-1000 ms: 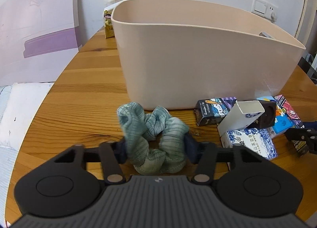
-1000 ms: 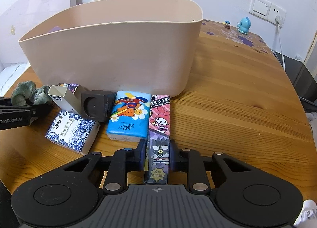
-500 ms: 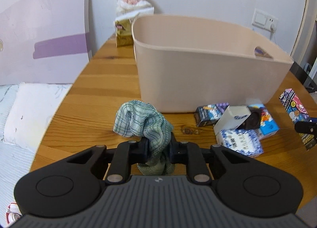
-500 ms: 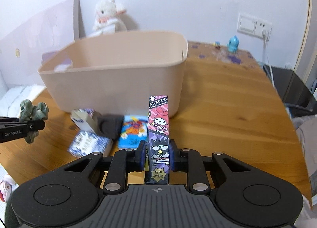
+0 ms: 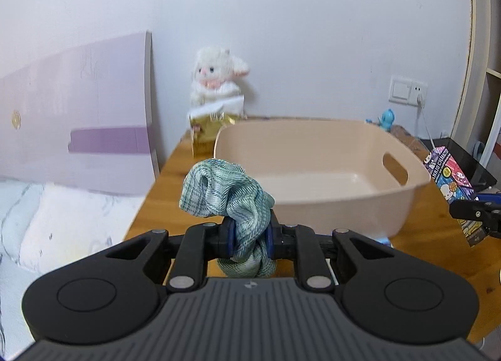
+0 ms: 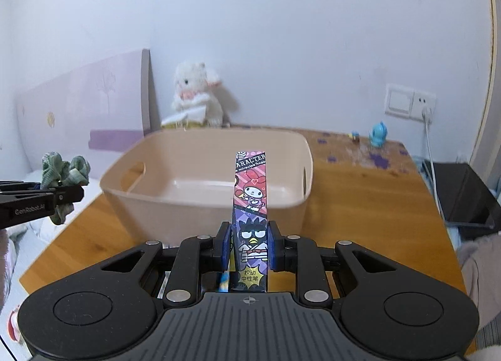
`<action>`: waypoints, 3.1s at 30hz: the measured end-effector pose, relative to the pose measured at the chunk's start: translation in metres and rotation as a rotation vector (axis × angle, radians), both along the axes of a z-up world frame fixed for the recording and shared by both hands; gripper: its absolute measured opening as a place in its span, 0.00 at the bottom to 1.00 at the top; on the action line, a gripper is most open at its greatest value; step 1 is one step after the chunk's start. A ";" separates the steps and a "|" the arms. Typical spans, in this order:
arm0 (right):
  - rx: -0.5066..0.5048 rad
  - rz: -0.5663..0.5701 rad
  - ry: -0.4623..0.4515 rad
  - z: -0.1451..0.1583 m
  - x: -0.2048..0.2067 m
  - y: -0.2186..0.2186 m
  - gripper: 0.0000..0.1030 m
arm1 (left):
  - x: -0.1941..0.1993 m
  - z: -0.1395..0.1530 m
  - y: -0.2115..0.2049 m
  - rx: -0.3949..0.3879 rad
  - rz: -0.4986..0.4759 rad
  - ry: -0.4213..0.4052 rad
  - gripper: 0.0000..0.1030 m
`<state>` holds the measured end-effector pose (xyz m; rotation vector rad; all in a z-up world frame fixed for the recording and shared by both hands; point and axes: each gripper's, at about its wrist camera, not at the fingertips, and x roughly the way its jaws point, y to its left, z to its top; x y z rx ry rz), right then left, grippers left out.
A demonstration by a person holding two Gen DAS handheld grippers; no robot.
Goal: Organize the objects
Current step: 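Carry both items into the beige basket and open both tools, then withdraw both tools from the basket back toward the remaining items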
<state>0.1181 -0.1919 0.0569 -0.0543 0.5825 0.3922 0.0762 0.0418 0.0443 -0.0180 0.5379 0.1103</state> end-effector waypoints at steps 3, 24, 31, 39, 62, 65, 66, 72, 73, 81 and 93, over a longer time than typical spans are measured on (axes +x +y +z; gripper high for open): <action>0.010 0.006 -0.025 0.009 0.007 0.003 0.20 | 0.013 0.010 -0.003 0.005 0.008 -0.030 0.20; -0.075 -0.025 0.024 -0.010 0.111 0.033 0.20 | 0.140 -0.004 -0.033 0.045 0.020 0.077 0.20; -0.129 -0.037 0.120 -0.038 0.139 0.046 0.20 | 0.170 -0.038 -0.033 0.074 0.025 0.204 0.20; -0.128 -0.041 0.121 -0.039 0.131 0.042 0.37 | 0.159 -0.038 -0.034 0.083 0.024 0.209 0.30; -0.052 0.005 0.023 0.003 0.037 0.002 0.95 | 0.053 0.006 -0.042 0.095 0.041 0.057 0.84; -0.067 0.020 0.033 -0.002 0.029 0.001 0.96 | 0.041 0.002 -0.044 0.098 0.033 0.074 0.84; -0.077 0.026 0.037 -0.006 0.026 0.001 0.96 | 0.037 0.001 -0.045 0.101 0.034 0.078 0.84; -0.119 0.041 0.088 -0.031 0.018 -0.004 0.97 | 0.022 -0.014 -0.050 0.097 0.027 0.114 0.84; -0.122 0.039 0.100 -0.035 0.019 -0.006 0.97 | 0.021 -0.018 -0.051 0.099 0.023 0.125 0.84; -0.138 0.015 0.177 -0.070 0.026 -0.019 0.97 | 0.024 -0.049 -0.057 0.093 0.002 0.183 0.84; -0.133 0.040 0.252 -0.105 0.037 -0.008 0.97 | 0.038 -0.074 -0.067 0.048 -0.053 0.216 0.84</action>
